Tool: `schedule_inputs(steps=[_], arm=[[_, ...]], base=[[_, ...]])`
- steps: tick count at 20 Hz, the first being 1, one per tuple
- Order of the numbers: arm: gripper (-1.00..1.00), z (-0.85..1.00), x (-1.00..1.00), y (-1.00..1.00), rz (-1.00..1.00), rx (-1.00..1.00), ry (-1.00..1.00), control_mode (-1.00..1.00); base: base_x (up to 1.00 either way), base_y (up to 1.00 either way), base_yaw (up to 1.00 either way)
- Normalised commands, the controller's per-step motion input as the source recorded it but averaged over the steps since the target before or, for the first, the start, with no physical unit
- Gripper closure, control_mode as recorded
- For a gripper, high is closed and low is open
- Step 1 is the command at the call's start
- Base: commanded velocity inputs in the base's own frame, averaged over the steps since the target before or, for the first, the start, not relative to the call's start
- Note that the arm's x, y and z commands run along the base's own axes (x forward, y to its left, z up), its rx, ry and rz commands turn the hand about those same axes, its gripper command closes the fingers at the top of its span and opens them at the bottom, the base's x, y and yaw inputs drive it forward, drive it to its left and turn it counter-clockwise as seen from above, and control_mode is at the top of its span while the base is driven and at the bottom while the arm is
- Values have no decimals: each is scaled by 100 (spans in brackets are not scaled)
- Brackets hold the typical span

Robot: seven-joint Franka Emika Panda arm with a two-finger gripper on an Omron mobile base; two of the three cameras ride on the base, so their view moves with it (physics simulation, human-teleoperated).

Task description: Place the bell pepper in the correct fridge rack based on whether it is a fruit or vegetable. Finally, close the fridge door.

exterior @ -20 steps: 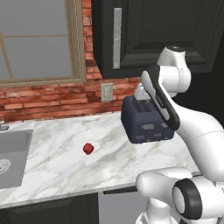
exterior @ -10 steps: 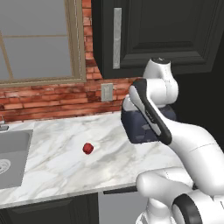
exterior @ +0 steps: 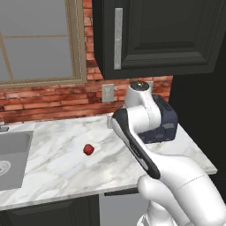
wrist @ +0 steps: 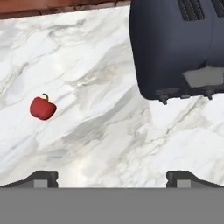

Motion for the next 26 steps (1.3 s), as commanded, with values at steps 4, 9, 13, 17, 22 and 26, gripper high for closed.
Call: schedule_inputs(steps=[4, 9, 13, 17, 22, 26], arm=[[-100, -54, -18, 54, -14, 2, 0, -100], [-100, -52, -1, 55, -11, 4, 9, -100], [-100, -27, 0, 49, -7, 8, 18, -100], [-100, -4, 1, 59, -4, 1, 17, -100], [-100, 0, 18, 42, 0, 0, 12, -100], [-100, 0, 40, 29, -1, 0, 8, -100]], base=[[0, 0, 0], [0, 0, 0], [0, 0, 0], [0, 0, 0], [0, 0, 0], [0, 0, 0]])
